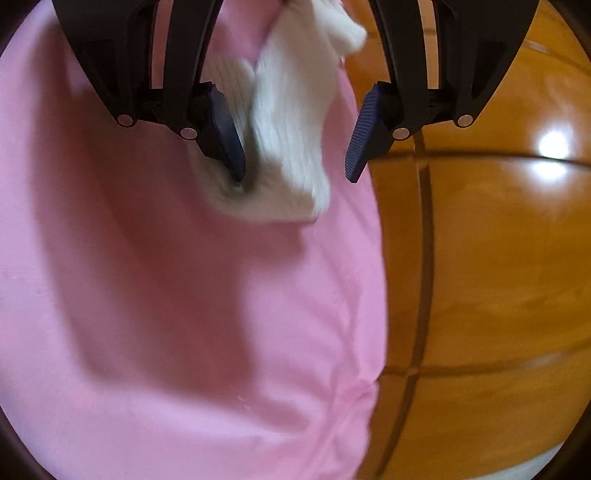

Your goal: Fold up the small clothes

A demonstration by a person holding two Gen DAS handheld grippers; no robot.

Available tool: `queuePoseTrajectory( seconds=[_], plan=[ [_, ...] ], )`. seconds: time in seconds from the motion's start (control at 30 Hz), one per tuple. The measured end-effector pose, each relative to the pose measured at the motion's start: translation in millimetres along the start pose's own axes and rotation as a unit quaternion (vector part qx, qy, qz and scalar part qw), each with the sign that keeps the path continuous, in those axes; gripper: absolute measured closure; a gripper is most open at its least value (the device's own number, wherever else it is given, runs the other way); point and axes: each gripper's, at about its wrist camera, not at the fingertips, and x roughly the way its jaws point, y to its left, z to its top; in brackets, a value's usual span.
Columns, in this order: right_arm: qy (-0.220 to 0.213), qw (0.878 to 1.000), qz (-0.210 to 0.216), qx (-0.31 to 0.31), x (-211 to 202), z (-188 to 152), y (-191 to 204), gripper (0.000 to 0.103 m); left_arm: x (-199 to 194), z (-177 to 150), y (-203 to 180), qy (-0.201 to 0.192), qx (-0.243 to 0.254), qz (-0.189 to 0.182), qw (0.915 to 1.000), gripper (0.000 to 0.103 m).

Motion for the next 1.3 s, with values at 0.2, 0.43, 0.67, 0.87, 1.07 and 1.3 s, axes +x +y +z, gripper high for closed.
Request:
queuePoseTrajectory(
  seconds=[0.2,0.43,0.67,0.87,1.07,1.3],
  plan=[
    [-0.043,0.987,-0.069,-0.141,-14,15,48,0.097,10,0,-7,0.009,0.009,0.0,0.9999,0.033],
    [-0.19,0.855,-0.166,-0.453,-93,-37,128,0.097,15,-3,-8,0.01,0.015,-0.01,0.9998,0.031],
    [-0.085,0.892,-0.249,-0.368,-58,-5,57,0.057,-10,0,2,-0.021,0.018,-0.001,0.9996,0.03],
    [-0.041,0.921,-0.171,-0.347,-96,-47,38,0.046,-53,0,51,-0.071,-0.022,0.069,0.9949,0.03],
    [0.198,0.88,-0.091,-0.422,-77,-162,26,0.046,-69,-15,93,-0.07,-0.063,0.074,0.9927,0.031],
    [0.306,0.804,-0.106,-0.498,-84,-272,-6,0.046,-60,-41,93,-0.046,-0.041,0.041,0.9972,0.045]
  ],
)
